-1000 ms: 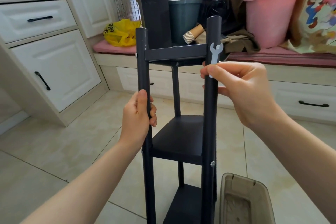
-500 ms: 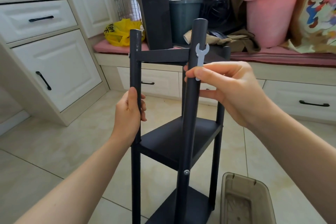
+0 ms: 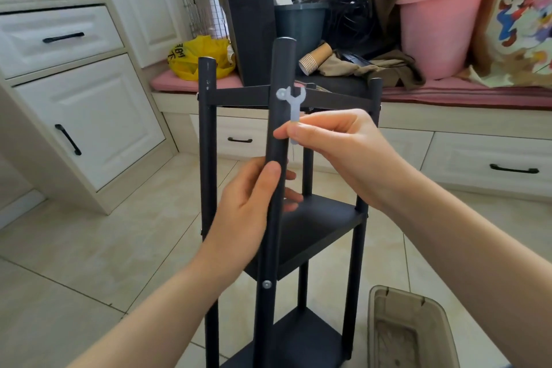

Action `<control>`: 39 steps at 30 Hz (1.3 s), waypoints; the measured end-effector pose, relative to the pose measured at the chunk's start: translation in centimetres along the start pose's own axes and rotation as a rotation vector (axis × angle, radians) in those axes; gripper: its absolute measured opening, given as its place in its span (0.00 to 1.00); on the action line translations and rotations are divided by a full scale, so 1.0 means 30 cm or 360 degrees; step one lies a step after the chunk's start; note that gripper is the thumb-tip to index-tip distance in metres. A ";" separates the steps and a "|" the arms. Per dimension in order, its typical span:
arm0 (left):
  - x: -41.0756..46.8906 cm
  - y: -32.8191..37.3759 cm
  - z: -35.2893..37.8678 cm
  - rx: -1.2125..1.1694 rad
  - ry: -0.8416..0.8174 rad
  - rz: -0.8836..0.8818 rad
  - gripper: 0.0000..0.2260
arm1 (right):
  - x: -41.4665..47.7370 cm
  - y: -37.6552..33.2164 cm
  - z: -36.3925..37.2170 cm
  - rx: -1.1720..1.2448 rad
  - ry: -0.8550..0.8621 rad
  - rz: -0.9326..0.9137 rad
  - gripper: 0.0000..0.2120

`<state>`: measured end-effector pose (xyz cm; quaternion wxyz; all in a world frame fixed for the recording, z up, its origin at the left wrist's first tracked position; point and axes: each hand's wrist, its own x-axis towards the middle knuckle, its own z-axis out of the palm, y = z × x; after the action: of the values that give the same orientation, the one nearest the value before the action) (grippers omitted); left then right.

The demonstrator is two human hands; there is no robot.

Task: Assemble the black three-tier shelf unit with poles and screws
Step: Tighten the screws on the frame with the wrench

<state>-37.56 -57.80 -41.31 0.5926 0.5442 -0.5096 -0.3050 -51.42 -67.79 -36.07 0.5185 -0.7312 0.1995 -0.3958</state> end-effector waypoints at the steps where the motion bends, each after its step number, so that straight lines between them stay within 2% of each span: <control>1: -0.002 0.006 0.008 -0.0077 0.0003 -0.0031 0.20 | 0.005 0.002 0.007 0.0002 -0.0012 -0.0008 0.06; 5: 0.009 0.010 -0.001 0.0007 0.0108 0.0041 0.18 | 0.024 0.016 0.024 0.0067 0.0011 -0.0003 0.06; 12: 0.020 0.001 -0.038 0.0002 0.0070 0.0035 0.18 | 0.034 0.061 0.020 -0.0072 -0.0124 0.0139 0.08; 19: 0.026 -0.006 -0.055 0.0001 0.0008 0.0052 0.16 | 0.039 0.069 0.039 -0.0415 -0.0035 0.0277 0.06; 28: 0.007 -0.005 -0.020 -0.0075 -0.0114 0.0047 0.14 | 0.042 0.071 0.068 -0.0454 0.0078 0.0276 0.07; 35: 0.009 -0.001 -0.009 -0.0083 -0.0119 0.0046 0.14 | 0.028 0.067 0.075 -0.0485 0.0204 0.0192 0.23; 37: 0.010 0.002 -0.009 -0.0111 -0.0100 0.0031 0.14 | 0.024 0.062 0.077 -0.0493 0.0223 0.0176 0.20; 39: 0.011 0.004 -0.009 -0.0134 -0.0085 0.0018 0.15 | 0.026 0.054 0.077 -0.0450 0.0244 0.0173 0.12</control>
<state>-37.22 -57.97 -41.07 0.6029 0.5074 -0.5151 -0.3371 -48.94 -67.58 -37.60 0.4142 -0.7527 0.3315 -0.3898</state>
